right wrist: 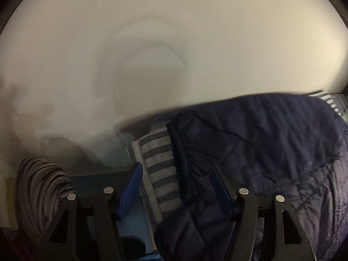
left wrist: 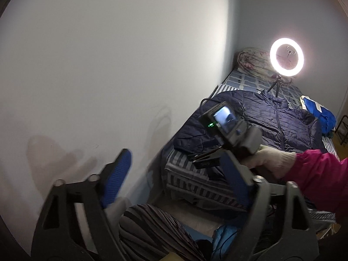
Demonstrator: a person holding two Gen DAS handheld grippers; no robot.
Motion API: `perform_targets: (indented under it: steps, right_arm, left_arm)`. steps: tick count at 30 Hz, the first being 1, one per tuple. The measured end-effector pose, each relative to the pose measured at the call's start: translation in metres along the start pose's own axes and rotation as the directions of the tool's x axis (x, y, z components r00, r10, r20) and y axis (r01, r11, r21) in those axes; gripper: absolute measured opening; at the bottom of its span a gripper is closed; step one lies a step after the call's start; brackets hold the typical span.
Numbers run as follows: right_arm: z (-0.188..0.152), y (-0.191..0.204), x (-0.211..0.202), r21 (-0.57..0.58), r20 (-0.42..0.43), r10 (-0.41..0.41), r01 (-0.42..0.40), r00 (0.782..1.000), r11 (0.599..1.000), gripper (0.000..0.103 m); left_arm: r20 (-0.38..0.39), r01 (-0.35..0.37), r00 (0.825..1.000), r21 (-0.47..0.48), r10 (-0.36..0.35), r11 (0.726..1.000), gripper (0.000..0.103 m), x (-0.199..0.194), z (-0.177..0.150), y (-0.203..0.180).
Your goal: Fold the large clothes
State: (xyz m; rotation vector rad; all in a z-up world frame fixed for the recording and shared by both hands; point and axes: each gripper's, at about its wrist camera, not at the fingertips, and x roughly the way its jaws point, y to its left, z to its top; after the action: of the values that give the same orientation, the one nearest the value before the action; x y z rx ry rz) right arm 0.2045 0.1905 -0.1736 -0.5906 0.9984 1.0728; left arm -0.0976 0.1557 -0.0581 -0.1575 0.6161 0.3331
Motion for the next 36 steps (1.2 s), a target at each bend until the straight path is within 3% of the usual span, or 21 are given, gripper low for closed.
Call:
perform_targets:
  steps: [5, 8, 11, 13, 16, 21, 27, 31, 36]
  right_arm:
    - [0.0, 0.001, 0.03, -0.002, -0.051, -0.033, 0.033, 0.998, 0.999, 0.062]
    - [-0.001, -0.002, 0.045, -0.005, -0.081, -0.069, 0.069, 0.994, 0.998, 0.053]
    - [-0.002, -0.001, 0.058, -0.02, -0.098, -0.099, 0.097, 0.99, 0.995, 0.037]
    - [-0.003, 0.001, 0.057, -0.022, -0.084, -0.114, 0.112, 0.99, 0.993, 0.014]
    - [-0.004, -0.008, 0.04, 0.036, -0.037, -0.078, 0.079, 0.996, 0.996, 0.008]
    - [-0.009, -0.056, -0.016, 0.205, 0.115, -0.015, -0.008, 0.993, 0.979, 0.007]
    - [-0.04, -0.145, -0.1, 0.429, 0.3, -0.081, -0.059, 0.951, 0.901, 0.007]
    - [-0.066, -0.202, -0.15, 0.529, 0.337, -0.179, -0.029, 0.924, 0.848, 0.007]
    - [-0.123, -0.27, -0.195, 0.667, 0.345, -0.321, 0.01, 0.882, 0.745, 0.007]
  left_arm:
    - [-0.024, 0.004, 1.0, -0.019, -0.005, 1.0, 0.079, 0.012, -0.002, 0.005]
    - [-0.036, 0.013, 0.999, -0.02, -0.013, 1.0, 0.079, 0.02, -0.001, 0.003]
    - [-0.033, 0.016, 0.999, -0.003, -0.016, 1.0, 0.079, 0.023, 0.001, -0.005]
    - [-0.03, 0.021, 0.999, 0.01, -0.021, 1.0, 0.079, 0.026, 0.003, -0.009]
    - [-0.025, 0.03, 0.999, 0.042, -0.029, 0.999, 0.074, 0.03, 0.007, -0.016]
    - [-0.022, 0.058, 0.998, 0.071, -0.056, 0.996, 0.072, 0.039, 0.014, -0.03]
    - [-0.019, 0.111, 0.994, 0.104, -0.11, 0.988, 0.072, 0.056, 0.027, -0.057]
    - [-0.015, 0.156, 0.988, 0.14, -0.156, 0.978, 0.072, 0.073, 0.038, -0.078]
    - [-0.031, 0.222, 0.975, 0.195, -0.221, 0.955, 0.072, 0.108, 0.059, -0.119]
